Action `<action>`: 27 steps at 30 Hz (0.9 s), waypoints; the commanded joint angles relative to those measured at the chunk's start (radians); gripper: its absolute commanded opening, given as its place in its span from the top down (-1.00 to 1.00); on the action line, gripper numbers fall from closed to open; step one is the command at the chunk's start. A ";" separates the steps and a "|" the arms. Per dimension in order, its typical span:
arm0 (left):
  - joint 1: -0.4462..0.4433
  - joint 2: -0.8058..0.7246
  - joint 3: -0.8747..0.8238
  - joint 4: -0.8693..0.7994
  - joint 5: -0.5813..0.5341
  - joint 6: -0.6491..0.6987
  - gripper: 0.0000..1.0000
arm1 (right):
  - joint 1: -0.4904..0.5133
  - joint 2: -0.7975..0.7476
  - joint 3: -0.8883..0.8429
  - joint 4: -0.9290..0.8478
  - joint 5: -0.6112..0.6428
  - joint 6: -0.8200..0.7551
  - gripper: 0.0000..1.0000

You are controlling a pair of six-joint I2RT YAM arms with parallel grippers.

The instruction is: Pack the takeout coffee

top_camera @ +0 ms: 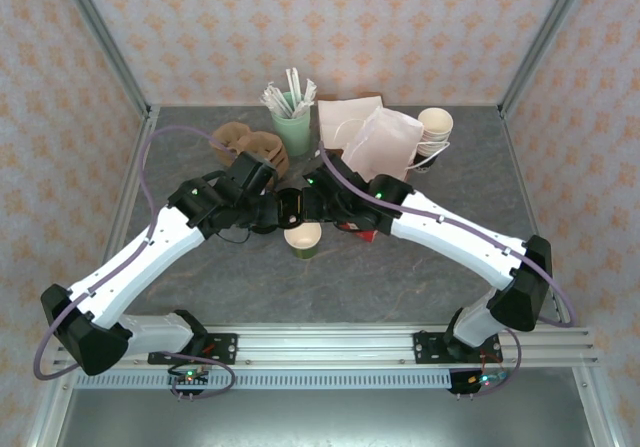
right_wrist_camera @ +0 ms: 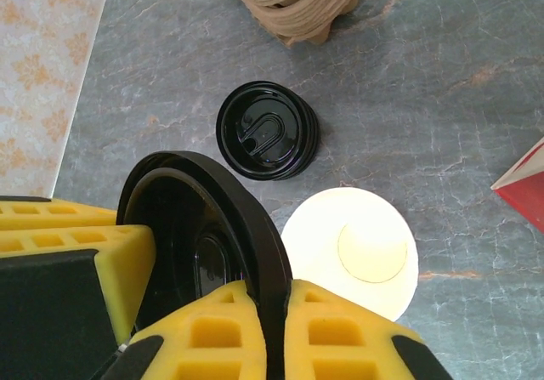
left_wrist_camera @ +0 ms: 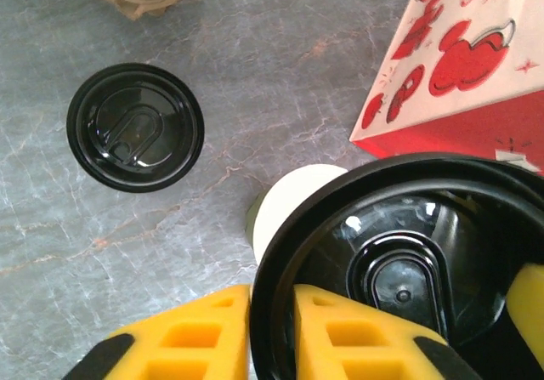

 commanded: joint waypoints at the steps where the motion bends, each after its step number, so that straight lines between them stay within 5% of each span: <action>1: -0.008 -0.102 -0.009 0.092 0.005 0.082 0.17 | -0.010 -0.012 0.056 -0.046 -0.008 -0.003 1.00; 5: -0.053 -0.219 -0.056 0.250 0.001 0.242 -0.24 | -0.041 -0.019 0.090 -0.108 -0.092 -0.005 1.00; 11: -0.123 -0.335 -0.113 0.436 -0.014 0.496 -0.25 | -0.122 -0.041 0.138 -0.252 -0.287 -0.004 1.00; 17: -0.125 -0.432 -0.241 0.647 0.096 0.752 -0.13 | -0.228 -0.124 0.137 -0.356 -0.450 0.010 1.00; 21: -0.126 -0.421 -0.289 0.679 0.217 0.932 -0.42 | -0.308 -0.181 0.116 -0.416 -0.548 0.023 1.00; 25: -0.129 -0.402 -0.290 0.712 0.267 1.005 -0.40 | -0.381 -0.212 0.124 -0.515 -0.637 -0.016 1.00; 27: -0.129 -0.399 -0.316 0.771 0.300 1.051 -0.60 | -0.408 -0.226 0.123 -0.548 -0.679 -0.034 1.00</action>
